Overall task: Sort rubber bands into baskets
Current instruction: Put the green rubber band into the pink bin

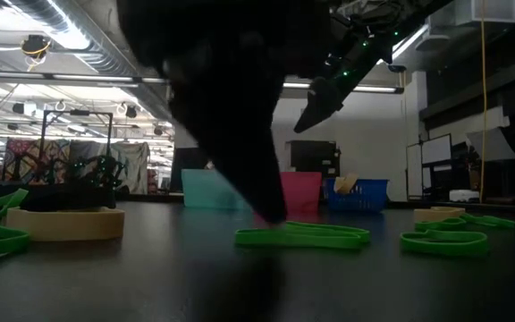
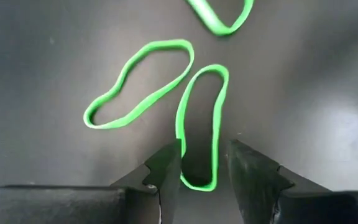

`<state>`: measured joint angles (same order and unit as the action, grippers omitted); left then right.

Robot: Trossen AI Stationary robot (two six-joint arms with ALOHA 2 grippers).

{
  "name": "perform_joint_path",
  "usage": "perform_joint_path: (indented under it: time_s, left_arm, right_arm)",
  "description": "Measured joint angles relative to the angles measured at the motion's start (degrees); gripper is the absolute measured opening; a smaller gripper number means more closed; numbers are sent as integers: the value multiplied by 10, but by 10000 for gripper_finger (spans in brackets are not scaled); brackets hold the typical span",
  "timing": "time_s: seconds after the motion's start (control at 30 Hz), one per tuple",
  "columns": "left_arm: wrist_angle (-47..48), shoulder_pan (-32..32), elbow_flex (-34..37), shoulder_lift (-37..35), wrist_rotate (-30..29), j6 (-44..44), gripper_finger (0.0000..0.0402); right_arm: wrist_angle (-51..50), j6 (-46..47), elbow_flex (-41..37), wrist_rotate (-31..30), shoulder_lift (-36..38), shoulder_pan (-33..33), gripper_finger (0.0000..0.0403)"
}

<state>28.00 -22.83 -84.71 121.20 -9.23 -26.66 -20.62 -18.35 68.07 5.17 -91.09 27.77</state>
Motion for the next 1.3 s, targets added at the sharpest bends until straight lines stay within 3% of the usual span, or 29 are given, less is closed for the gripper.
perform_joint_path:
  time_s: [0.53, 0.93, 1.3]
  left_arm:
    - [0, 1, 0, 12, -39, 4, 125]
    - [26, 2, 0, 12, -39, 0, 10]
    - [34, 8, 0, -15, -39, 0, 4]
  right_arm:
    - [0, 0, 0, 0, 0, 0, 170]
    - [-2, 0, 0, 0, 0, 0, 170]
    - [-11, -2, 0, 34, 54, 0, 170]
